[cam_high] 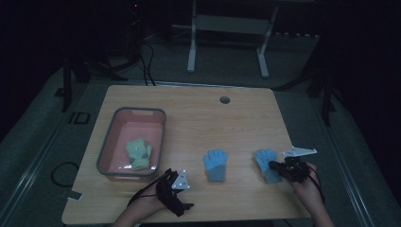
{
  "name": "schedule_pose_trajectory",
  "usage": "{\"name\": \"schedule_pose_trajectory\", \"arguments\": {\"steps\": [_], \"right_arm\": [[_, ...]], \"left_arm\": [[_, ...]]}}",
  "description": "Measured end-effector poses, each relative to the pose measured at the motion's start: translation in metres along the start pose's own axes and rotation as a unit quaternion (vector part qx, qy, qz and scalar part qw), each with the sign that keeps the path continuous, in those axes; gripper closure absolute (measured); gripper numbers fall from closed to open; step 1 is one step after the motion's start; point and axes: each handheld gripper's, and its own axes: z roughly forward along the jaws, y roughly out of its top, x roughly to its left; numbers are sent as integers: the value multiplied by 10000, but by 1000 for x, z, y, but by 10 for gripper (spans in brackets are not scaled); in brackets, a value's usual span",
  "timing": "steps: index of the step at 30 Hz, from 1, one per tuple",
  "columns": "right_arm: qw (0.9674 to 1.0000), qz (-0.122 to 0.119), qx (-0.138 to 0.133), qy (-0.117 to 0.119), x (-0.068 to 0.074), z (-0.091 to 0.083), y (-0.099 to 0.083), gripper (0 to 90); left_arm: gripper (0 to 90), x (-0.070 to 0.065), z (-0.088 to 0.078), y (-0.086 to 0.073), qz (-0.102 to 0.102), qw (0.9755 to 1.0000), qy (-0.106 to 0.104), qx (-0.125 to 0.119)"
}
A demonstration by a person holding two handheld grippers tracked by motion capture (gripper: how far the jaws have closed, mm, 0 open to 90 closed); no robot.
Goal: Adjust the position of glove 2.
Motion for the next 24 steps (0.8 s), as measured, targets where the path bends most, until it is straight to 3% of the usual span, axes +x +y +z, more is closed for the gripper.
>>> {"name": "schedule_pose_trajectory", "arguments": {"steps": [2, 4, 7, 9, 11, 16, 21, 24], "right_arm": [[9998, 141, -166, -23, 12, -4, 8, 863], [9994, 131, -180, -266, 24, -6, 16, 863], [9990, 215, -220, -318, 33, -7, 22, 863], [9978, 345, -276, -486, 44, -7, 28, 863], [9968, 502, -330, -526, 50, -5, 30, 863], [9958, 612, -221, -651, 61, 6, 29, 863], [9949, 816, -145, -580, 66, 23, 24, 863], [9948, 821, -60, -602, 68, 31, 23, 863]], "left_arm": [[16, 0, 0, 0, 10, 10000, 17, 14], [16, 0, 0, 0, 9, 10000, 16, 7], [16, 0, 0, 0, 15, 10000, 22, 1], [16, 0, -1, 0, 24, 10000, 23, -6], [16, -1, -1, 1, 40, 10000, 17, 0], [16, 0, -1, 0, 37, 10000, 12, -14], [16, 0, -1, 0, 32, 10000, 19, -13], [16, 0, -1, 0, 35, 10000, 33, -14]]}}
